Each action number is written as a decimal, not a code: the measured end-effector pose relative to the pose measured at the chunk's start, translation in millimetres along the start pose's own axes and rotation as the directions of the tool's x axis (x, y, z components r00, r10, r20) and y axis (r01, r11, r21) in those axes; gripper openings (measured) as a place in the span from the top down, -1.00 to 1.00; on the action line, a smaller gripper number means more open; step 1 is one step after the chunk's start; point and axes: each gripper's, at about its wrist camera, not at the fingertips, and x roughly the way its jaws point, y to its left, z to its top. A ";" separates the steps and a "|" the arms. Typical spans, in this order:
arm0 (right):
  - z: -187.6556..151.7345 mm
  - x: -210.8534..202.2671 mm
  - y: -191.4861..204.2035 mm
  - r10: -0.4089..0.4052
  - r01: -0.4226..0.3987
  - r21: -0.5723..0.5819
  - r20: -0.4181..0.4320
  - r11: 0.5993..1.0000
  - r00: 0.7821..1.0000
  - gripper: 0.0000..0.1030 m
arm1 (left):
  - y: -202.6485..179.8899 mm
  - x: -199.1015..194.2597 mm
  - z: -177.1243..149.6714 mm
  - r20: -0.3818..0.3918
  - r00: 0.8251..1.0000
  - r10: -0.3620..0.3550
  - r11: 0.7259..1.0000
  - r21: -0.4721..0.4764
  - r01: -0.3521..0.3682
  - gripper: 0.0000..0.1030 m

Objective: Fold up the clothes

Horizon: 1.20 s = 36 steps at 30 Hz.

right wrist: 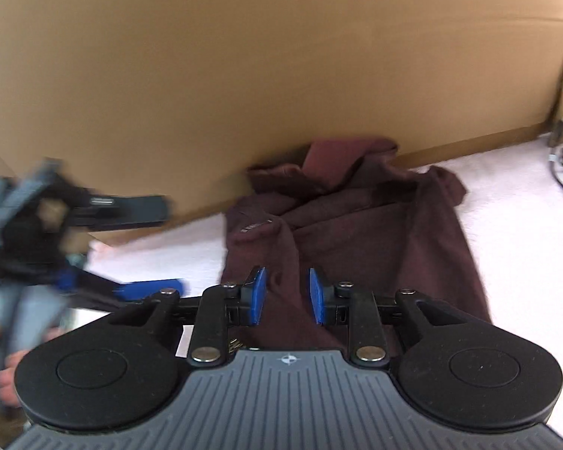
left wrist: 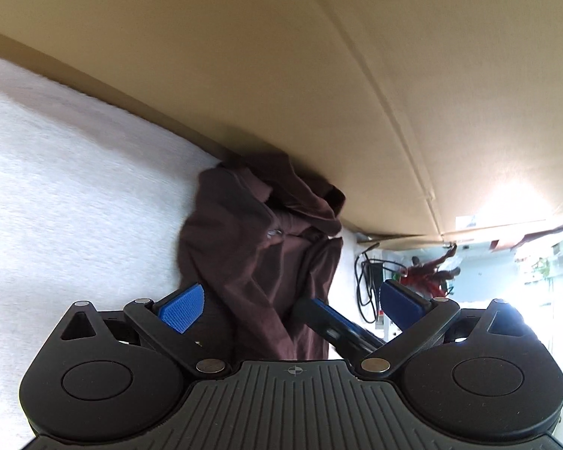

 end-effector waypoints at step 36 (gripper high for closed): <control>-33.4 15.1 -40.3 -0.022 0.015 -0.076 -0.097 0.997 0.995 0.02 | -22.9 86.2 20.4 -0.094 0.996 0.009 0.998 0.065 -0.003 -1.00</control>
